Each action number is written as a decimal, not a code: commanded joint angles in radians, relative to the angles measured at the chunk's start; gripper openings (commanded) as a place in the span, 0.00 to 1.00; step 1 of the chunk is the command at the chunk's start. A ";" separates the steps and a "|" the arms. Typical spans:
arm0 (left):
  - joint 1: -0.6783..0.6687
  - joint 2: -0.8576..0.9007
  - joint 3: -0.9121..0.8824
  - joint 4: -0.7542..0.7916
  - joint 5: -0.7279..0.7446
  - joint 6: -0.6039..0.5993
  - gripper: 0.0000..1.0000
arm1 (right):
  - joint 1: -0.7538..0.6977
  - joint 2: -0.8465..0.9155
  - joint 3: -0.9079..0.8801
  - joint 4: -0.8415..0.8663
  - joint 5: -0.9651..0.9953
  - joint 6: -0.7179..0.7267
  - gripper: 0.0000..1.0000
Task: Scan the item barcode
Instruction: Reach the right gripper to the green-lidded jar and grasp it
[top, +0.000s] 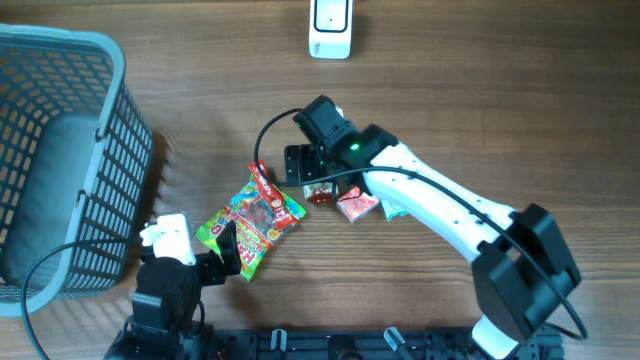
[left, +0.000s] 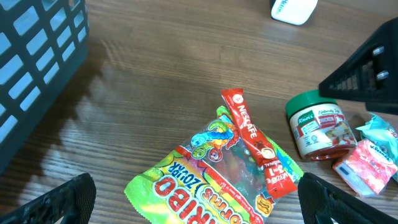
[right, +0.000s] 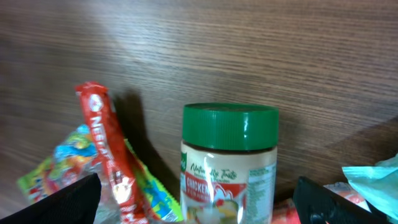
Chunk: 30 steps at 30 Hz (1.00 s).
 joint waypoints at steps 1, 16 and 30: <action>0.006 -0.008 -0.010 0.002 0.012 -0.005 1.00 | 0.021 0.063 0.017 0.007 0.079 0.012 0.99; 0.006 -0.008 -0.010 0.002 0.012 -0.005 1.00 | 0.093 0.164 0.017 -0.018 0.206 0.053 0.92; 0.006 -0.008 -0.010 0.002 0.012 -0.005 1.00 | 0.068 0.185 0.134 -0.154 0.053 0.018 0.54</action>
